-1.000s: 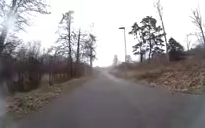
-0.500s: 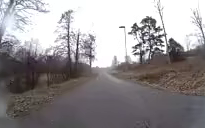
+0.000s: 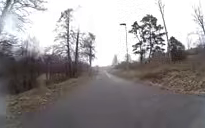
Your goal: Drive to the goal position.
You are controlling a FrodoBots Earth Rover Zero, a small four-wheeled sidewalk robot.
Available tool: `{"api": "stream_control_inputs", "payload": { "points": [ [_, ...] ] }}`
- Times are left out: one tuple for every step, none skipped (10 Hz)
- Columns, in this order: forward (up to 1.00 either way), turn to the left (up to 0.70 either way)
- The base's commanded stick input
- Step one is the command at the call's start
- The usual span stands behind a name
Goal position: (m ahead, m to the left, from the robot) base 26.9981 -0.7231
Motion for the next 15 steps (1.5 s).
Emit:
{"api": "stream_control_inputs", "payload": {
  "points": [
    [0.7, 0.0],
    [0.7, 0.0],
    [0.7, 0.0],
    [0.7, 0.0],
    [0.7, 0.0],
    [0.7, 0.0],
    [0.7, 0.0],
    [0.7, 0.0],
    [0.7, 0.0],
    [0.7, 0.0],
    [0.7, 0.0],
    [0.7, 0.0],
    [0.7, 0.0],
    [0.7, 0.0],
    [0.7, 0.0]
  ]
}}
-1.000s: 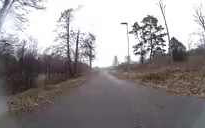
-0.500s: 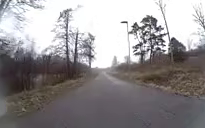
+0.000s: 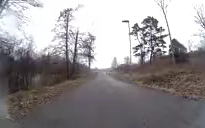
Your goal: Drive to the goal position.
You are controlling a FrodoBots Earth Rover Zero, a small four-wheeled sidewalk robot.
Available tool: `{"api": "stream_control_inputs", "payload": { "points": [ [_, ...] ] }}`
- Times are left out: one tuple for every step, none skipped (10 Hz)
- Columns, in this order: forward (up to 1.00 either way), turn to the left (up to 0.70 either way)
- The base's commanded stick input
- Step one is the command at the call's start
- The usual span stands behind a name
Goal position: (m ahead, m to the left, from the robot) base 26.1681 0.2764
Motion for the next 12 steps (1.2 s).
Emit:
{"api": "stream_control_inputs", "payload": {
  "points": [
    [0.7, 0.0],
    [0.7, 0.0],
    [0.7, 0.0],
    [0.7, 0.0],
    [0.7, 0.0],
    [0.7, 0.0],
    [0.7, 0.0],
    [0.7, 0.0],
    [0.7, 0.0],
    [0.7, 0.0],
    [0.7, 0.0],
    [0.7, 0.0]
  ]
}}
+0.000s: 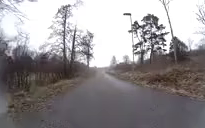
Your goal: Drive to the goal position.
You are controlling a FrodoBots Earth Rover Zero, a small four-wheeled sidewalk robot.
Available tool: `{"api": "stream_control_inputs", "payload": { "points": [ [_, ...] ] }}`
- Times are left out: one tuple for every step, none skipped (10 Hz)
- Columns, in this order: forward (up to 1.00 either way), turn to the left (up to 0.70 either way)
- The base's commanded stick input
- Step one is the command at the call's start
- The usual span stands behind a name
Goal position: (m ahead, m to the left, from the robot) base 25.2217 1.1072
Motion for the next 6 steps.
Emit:
{"api": "stream_control_inputs", "payload": {
  "points": [
    [0.7, 0.0],
    [0.7, 0.0],
    [0.7, 0.0],
    [0.7, 0.0],
    [0.7, 0.0],
    [0.7, 0.0]
  ]
}}
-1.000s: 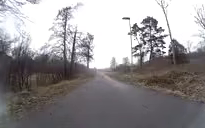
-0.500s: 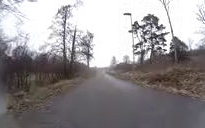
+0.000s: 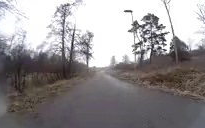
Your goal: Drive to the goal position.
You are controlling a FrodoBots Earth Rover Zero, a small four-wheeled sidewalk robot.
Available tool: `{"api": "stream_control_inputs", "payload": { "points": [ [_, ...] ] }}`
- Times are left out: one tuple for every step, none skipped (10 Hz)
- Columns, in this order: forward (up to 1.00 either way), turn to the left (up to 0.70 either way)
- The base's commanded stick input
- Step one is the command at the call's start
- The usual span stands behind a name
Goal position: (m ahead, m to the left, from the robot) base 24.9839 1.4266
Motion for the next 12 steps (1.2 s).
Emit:
{"api": "stream_control_inputs", "payload": {
  "points": [
    [0.7, 0.0],
    [0.7, 0.0],
    [0.7, 0.0],
    [0.7, 0.0],
    [0.7, 0.0],
    [0.7, 0.0],
    [0.7, 0.0],
    [0.7, 0.0],
    [0.7, 0.0],
    [0.7, 0.0],
    [0.7, 0.0],
    [0.7, 0.0]
  ]
}}
